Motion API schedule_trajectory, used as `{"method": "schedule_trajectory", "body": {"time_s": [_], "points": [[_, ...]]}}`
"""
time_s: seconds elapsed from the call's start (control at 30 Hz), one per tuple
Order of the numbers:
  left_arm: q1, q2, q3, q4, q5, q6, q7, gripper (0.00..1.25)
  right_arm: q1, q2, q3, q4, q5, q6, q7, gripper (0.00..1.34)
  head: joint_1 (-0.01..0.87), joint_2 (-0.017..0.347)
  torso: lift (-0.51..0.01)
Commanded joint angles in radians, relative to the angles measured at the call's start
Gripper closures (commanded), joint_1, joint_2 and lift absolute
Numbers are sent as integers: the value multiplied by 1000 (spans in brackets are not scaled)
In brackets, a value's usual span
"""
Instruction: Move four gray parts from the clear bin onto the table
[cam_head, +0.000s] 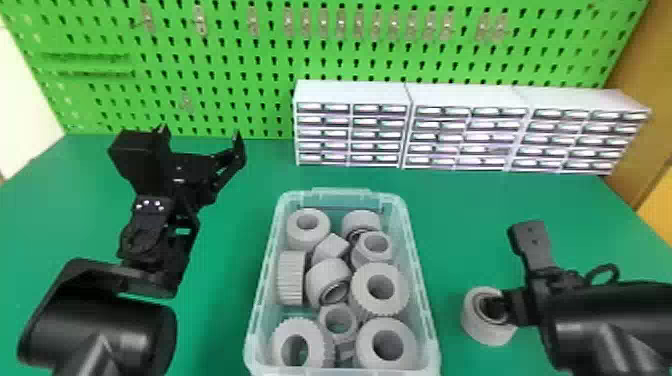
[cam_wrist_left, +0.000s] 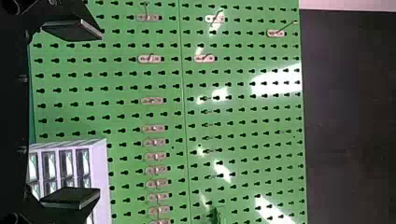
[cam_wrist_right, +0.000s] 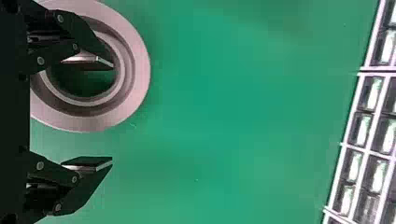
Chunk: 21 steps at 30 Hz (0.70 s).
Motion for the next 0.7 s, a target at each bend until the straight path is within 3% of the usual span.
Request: {"method": "schedule_trajectory", "body": {"time_s": [0.0, 0.3, 0.67], "points": [[2, 0, 2, 0, 1, 0, 0, 108, -6, -5, 12, -33, 2, -43, 0, 527, 678, 34, -50], [2, 0, 0, 0, 1, 0, 0, 108, -65, -18, 55, -134, 2, -59, 0, 524, 678, 34, -50], [5, 2, 0, 0, 1, 0, 0, 108, -143, -37, 188, -189, -41, -7, 0, 524, 678, 34, -50]]}}
